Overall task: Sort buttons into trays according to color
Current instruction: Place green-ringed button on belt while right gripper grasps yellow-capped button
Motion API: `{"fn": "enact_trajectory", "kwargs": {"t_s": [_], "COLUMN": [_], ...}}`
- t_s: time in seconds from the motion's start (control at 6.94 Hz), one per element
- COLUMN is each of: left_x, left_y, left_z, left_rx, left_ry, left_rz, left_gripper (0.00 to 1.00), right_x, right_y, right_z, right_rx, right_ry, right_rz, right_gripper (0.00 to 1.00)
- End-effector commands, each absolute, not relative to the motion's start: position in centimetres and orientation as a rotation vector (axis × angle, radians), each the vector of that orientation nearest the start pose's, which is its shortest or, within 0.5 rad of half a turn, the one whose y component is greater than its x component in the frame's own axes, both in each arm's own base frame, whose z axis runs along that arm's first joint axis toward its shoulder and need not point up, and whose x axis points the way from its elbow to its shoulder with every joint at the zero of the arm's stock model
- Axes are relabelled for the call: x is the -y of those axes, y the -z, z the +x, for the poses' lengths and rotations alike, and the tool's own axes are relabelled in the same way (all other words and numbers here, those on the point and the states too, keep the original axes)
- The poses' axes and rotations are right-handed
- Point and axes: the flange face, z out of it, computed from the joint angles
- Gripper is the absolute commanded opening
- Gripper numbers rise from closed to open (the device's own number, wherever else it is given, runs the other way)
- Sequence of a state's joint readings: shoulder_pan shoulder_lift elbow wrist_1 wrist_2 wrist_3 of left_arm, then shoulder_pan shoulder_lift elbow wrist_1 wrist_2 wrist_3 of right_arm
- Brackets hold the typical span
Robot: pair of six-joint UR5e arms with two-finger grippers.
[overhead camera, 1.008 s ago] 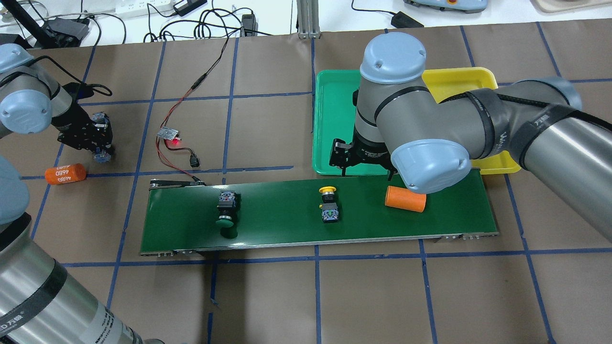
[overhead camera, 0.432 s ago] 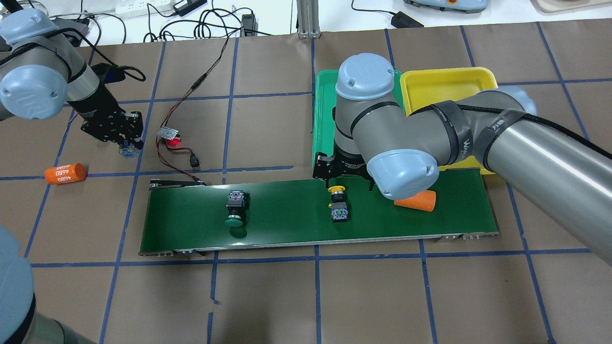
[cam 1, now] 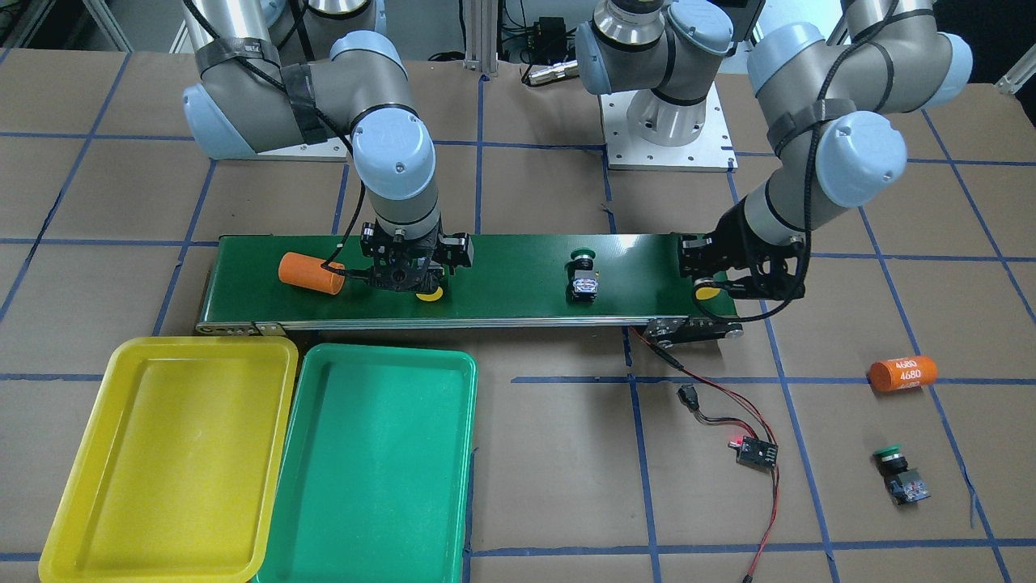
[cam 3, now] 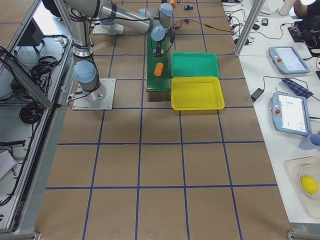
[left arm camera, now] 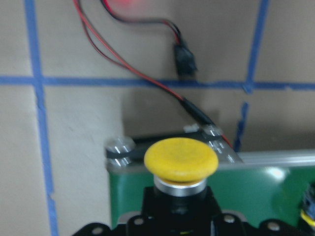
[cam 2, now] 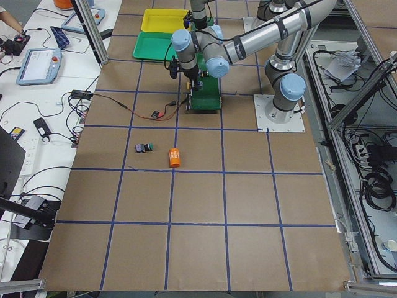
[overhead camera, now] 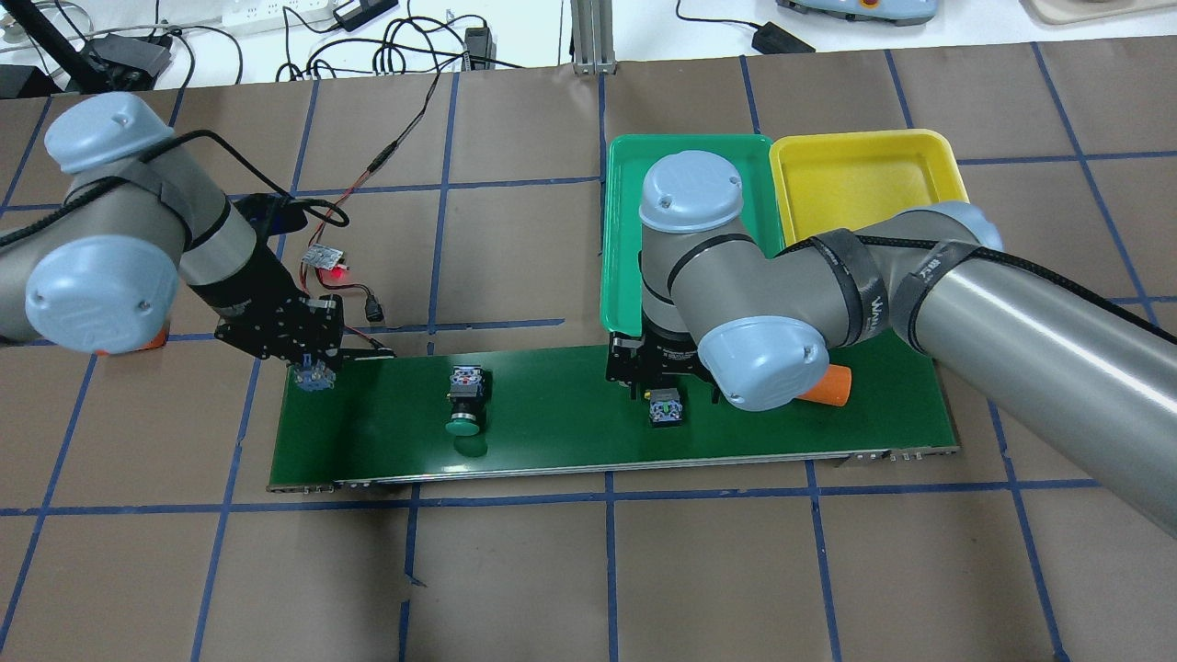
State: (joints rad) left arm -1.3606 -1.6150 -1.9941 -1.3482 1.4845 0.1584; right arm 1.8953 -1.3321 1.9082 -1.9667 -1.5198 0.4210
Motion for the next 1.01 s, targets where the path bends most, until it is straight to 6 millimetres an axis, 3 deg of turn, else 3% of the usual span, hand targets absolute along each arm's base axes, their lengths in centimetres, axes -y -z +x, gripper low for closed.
{"fn": "enact_trajectory", "kwargs": {"t_s": [0.0, 0.14, 0.29, 0.43, 0.58, 0.72, 0.86], "left_x": [42.1, 43.4, 44.3, 44.4, 44.2, 44.3, 45.5], "left_y": [-26.6, -25.3, -24.6, -24.0, -24.2, -25.3, -28.0], "left_z": [-7.7, -8.9, -8.8, -9.1, -9.5, -9.4, -8.9], "left_rx": [-3.239, -3.233, -3.235, -3.225, -3.226, -3.222, -3.228], "left_ry": [-0.416, -0.328, -0.273, -0.287, -0.283, -0.247, -0.171], "left_rz": [-0.092, -0.144, -0.143, -0.146, -0.137, -0.105, -0.080], "left_gripper": [0.00, 0.02, 0.05, 0.37, 0.99, 1.00, 1.00], "right_x": [43.8, 43.8, 43.9, 44.0, 44.3, 44.5, 45.4], "right_y": [-23.7, -23.5, -23.6, -24.1, -24.5, -26.2, -30.0], "right_z": [29.3, 29.3, 29.3, 29.2, 28.7, 28.2, 27.4], "right_rx": [-3.146, -3.147, -3.150, -3.150, -3.146, -3.147, -3.114], "right_ry": [-0.320, -0.329, -0.326, -0.324, -0.312, -0.252, -0.138], "right_rz": [0.160, 0.165, 0.162, 0.162, 0.181, 0.193, 0.223], "right_gripper": [0.88, 0.51, 0.06, 0.00, 0.00, 0.00, 0.00]}}
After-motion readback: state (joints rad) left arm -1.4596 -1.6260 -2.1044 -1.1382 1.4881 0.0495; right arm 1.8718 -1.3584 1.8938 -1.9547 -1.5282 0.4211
